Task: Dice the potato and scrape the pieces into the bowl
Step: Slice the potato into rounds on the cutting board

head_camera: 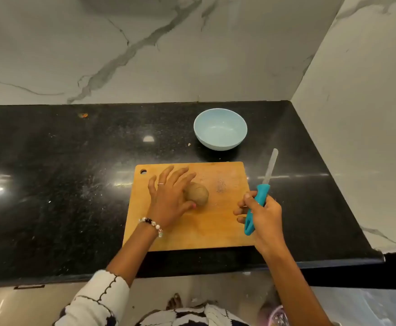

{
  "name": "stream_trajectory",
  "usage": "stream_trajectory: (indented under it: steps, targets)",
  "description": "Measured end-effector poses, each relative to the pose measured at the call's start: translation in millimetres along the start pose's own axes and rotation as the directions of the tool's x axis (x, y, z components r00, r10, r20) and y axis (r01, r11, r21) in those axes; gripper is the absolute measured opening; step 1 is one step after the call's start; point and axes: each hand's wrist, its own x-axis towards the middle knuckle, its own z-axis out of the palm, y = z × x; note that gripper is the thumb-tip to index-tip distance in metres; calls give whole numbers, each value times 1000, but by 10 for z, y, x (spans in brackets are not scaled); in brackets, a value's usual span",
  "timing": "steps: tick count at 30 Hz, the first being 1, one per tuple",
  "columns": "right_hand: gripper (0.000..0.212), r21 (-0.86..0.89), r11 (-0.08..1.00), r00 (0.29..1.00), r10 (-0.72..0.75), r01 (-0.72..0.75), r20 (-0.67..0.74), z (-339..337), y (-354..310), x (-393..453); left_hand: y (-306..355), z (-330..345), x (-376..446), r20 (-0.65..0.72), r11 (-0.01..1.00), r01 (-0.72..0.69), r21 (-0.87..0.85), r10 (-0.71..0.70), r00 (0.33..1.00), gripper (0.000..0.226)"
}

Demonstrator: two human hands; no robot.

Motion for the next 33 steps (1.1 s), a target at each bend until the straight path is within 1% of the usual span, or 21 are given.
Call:
stream_trajectory:
  steps: [2, 3, 4, 6, 8, 9, 12, 13, 15, 17, 19, 20, 22, 24, 26, 28, 31, 33]
  targets:
    - [16, -21, 1000, 1000, -8, 8, -9, 12, -4, 6, 1, -76, 107, 156, 964, -172, 200, 142, 977, 85]
    - [17, -33, 999, 1000, -4, 3, -15, 3, 23, 12, -10, -89, 165, 207, 940, -229, 254, 178, 962, 85]
    - [18, -33, 999, 1000, 9, -10, -25, 11, 56, 10, -6, -113, 218, 243, 925, -261, 275, 196, 950, 81]
    - [21, -32, 999, 999, 37, -38, -31, 31, 94, 15, -6, -86, 286, 253, 922, -283, 266, 216, 943, 71]
    - [25, -39, 998, 998, 49, -50, -24, 54, 117, 11, -9, -62, 306, 219, 932, -265, 249, 212, 952, 65]
    - [26, -51, 997, 998, 53, -53, -18, 65, 134, 5, -18, -45, 306, 185, 942, -226, 247, 183, 966, 64]
    - [32, -134, 990, 999, 52, -50, 11, 138, 176, -45, -10, 16, 246, 48, 980, -43, 193, 34, 998, 65]
    - [32, -181, 982, 999, 50, -46, 19, 171, 194, -67, 4, 35, 222, 23, 984, 6, 181, -10, 1000, 66]
    - [29, -305, 952, 998, 26, -9, 51, 247, 237, -123, 35, 79, 189, 7, 980, 55, 192, -58, 998, 67]
    - [21, -448, 890, 993, -35, 84, 117, 326, 294, -170, 65, 102, 176, 13, 977, 76, 201, -80, 997, 68]
    - [20, -566, 804, 980, -107, 184, 166, 400, 338, -216, 77, 97, 182, 23, 976, 76, 203, -82, 996, 68]
    - [29, -604, 766, 974, -137, 219, 178, 438, 348, -231, 69, 89, 194, 30, 981, 65, 184, -72, 997, 68]
    - [39, -651, 716, 967, -165, 252, 194, 506, 351, -245, 39, 67, 225, 62, 996, 25, 89, -30, 998, 64]
    - [44, -682, 674, 959, -186, 284, 216, 555, 329, -257, 16, 56, 255, 94, 999, -37, -5, 37, 995, 57]
    - [45, -704, 636, 949, -209, 316, 237, 584, 305, -278, 24, 40, 274, 120, 996, -64, -58, 70, 990, 51]
    - [47, -727, 606, 946, -219, 324, 239, 602, 292, -305, 47, 22, 288, 143, 996, -69, -51, 76, 987, 49]
    - [50, -775, 543, 945, -226, 323, 235, 627, 296, -339, 60, 1, 320, 168, 996, -88, 14, 85, 982, 47]
    - [49, -788, 521, 943, -232, 328, 240, 639, 301, -337, 58, -15, 339, 177, 995, -90, 42, 82, 981, 47]
